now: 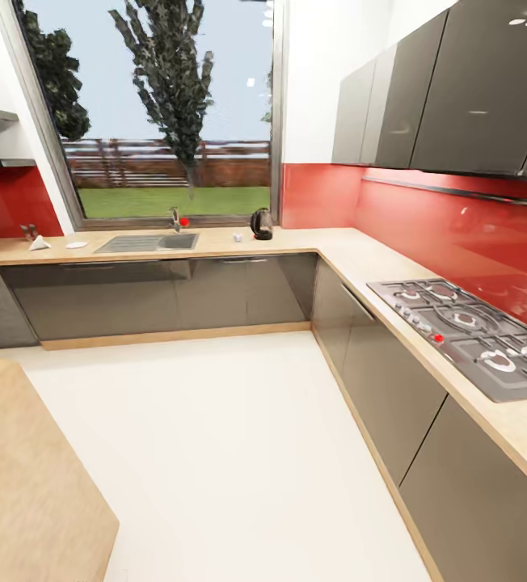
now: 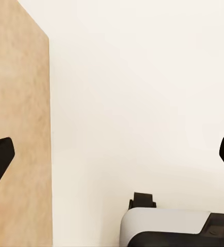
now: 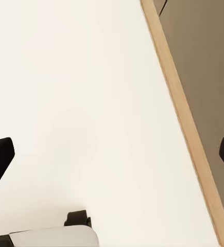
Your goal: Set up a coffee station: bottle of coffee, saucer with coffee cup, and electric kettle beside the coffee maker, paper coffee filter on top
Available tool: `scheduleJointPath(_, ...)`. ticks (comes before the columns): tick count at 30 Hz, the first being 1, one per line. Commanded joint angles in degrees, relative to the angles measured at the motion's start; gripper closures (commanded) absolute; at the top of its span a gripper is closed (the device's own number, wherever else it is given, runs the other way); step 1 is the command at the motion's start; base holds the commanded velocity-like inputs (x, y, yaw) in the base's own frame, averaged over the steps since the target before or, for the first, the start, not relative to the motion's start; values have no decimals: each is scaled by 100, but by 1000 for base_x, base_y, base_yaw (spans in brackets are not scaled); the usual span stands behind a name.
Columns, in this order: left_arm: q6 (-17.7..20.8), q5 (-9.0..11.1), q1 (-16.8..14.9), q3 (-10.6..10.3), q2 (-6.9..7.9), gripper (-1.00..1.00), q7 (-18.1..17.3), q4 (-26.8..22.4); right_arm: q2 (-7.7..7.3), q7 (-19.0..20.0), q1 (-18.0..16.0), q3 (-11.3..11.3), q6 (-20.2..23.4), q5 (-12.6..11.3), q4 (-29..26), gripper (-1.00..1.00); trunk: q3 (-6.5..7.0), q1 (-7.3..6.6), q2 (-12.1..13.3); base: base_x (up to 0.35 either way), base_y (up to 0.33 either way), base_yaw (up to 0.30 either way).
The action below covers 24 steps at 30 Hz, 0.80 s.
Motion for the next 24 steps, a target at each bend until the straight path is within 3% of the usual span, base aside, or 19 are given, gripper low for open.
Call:
scheduleJointPath(1, -19, 0, -4, 6, 0, -100, 11, 5, 3, -4, -5, -22, -14, 54, 2, -100, 10, -21, 34, 0, 0, 11)
scheduleJointPath(24, -19, 5, -4, 11, -1, -100, 11, 5, -5, -16, -5, -48, -9, 54, -2, -100, 423, -526, 957, 0, 0, 1)
